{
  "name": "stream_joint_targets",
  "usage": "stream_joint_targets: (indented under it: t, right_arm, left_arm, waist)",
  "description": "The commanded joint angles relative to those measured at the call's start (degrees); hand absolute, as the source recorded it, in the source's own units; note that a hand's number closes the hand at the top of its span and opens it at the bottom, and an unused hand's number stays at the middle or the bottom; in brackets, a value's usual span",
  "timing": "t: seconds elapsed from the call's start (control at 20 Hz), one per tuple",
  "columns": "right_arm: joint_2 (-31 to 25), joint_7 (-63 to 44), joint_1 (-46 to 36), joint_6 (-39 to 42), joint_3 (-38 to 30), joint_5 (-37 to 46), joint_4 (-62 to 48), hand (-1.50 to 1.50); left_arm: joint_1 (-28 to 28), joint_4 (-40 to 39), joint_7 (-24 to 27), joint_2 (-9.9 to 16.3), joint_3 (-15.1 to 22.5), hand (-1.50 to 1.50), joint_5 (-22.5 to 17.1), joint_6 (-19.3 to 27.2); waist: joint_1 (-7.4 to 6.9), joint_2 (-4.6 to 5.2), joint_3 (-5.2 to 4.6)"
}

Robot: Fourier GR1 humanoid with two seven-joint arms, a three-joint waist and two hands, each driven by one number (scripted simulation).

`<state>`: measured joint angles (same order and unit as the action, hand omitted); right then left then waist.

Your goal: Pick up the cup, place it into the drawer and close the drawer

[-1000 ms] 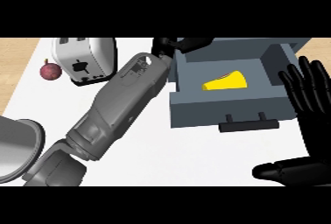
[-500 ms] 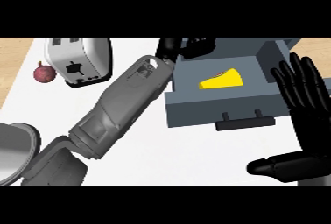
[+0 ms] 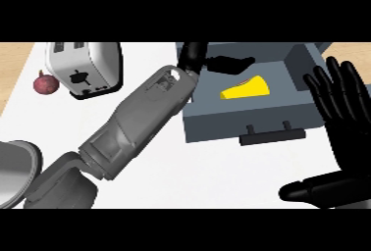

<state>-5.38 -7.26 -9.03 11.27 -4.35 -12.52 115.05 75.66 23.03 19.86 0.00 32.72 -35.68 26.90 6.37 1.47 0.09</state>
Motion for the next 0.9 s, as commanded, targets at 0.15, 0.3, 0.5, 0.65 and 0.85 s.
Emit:
stream_joint_targets:
  t: [0.15, 0.3, 0.5, 0.65, 0.85]
  right_arm:
    - [0.4, 1.8, 3.3, 2.5, -1.4, -4.6, 0.0, -1.50]
    - [-0.2, -4.1, 1.8, 0.8, -0.7, -6.1, 3.5, -1.50]
    - [-1.5, -3.5, 3.3, 2.1, -1.9, -6.3, 3.6, 1.50]
    - [-4.6, -3.2, 3.3, 5.4, -3.3, -7.3, 3.5, 1.50]
    - [-7.5, -3.8, 4.9, 7.5, 0.6, 0.7, 8.5, 1.50]
  left_arm:
    - [-3.1, 4.7, 7.3, 0.0, -1.8, -1.50, -6.5, -1.4]
    - [-1.2, 5.4, 9.0, 0.0, -3.5, -1.50, -8.2, -3.2]
    - [-4.0, 10.0, 5.4, 0.0, -5.7, -1.50, -8.3, -4.7]
    - [-6.0, 12.3, 5.9, 1.7, -8.1, -1.50, -7.9, -3.9]
    - [-9.4, 17.6, 4.2, 5.9, -9.6, -1.50, -9.0, -4.2]
  waist:
    - [-1.55, -0.46, -0.02]
    - [-2.71, -0.82, -0.08]
    - [-5.78, -1.56, -0.10]
    - [-6.43, -1.65, -0.10]
    - [-7.28, -2.05, -0.16]
